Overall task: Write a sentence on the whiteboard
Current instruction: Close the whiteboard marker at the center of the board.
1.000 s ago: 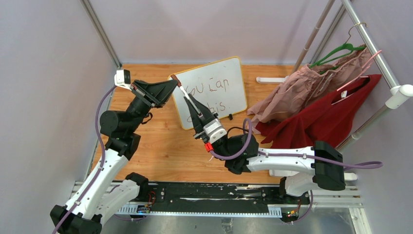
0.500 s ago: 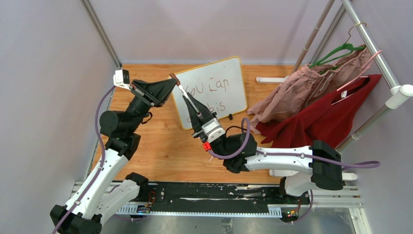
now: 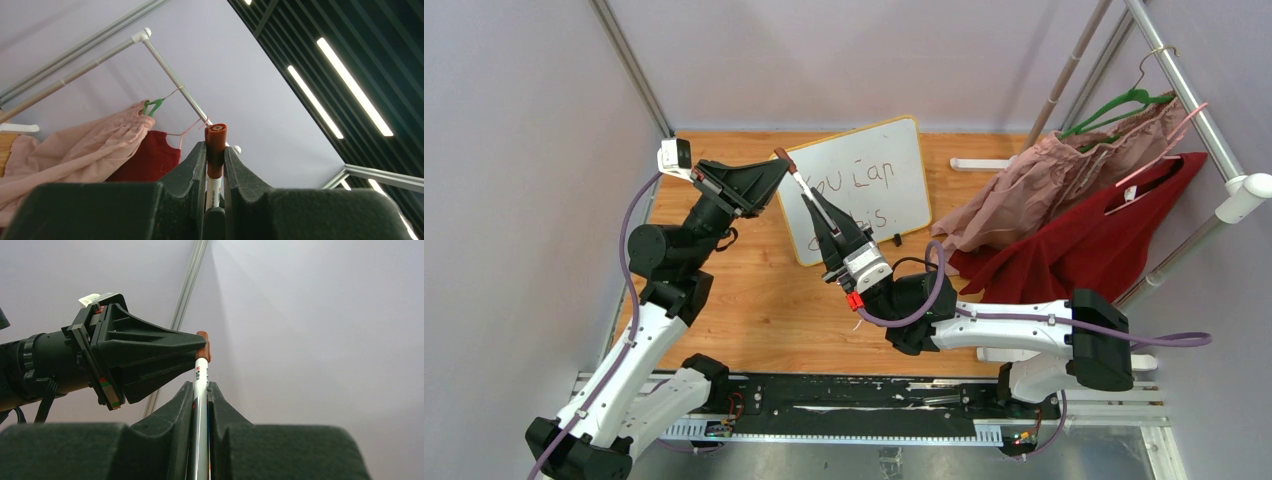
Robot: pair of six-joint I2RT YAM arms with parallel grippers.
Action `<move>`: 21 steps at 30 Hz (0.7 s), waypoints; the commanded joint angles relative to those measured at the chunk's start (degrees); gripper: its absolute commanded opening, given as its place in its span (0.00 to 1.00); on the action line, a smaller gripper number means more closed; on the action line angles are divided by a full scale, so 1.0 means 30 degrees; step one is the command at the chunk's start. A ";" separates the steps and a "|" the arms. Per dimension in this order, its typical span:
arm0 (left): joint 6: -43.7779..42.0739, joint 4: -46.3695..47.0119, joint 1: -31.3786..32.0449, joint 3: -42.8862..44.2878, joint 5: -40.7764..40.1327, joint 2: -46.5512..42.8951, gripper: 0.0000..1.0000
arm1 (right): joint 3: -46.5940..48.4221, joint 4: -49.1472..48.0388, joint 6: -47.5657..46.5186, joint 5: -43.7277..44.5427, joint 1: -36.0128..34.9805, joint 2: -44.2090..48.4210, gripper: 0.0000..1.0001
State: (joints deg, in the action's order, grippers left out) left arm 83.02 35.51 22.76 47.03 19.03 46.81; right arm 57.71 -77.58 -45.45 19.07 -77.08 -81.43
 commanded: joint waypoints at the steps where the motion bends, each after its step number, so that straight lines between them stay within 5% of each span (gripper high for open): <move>1: -0.0340 0.0094 0.0351 0.0626 0.0830 -0.0002 0.17 | 0.0028 -0.0536 0.0150 -0.0483 0.0264 0.0540 0.00; 21: -0.1210 -0.0147 0.0351 0.1016 0.0310 -0.0168 0.36 | -0.0254 -0.0536 0.0180 -0.0404 0.0212 0.0833 0.00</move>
State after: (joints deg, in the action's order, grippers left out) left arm 80.75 34.83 23.24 47.72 19.31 46.87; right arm 57.34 -77.25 -45.41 18.41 -77.08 -80.75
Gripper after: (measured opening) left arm 0.342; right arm 0.169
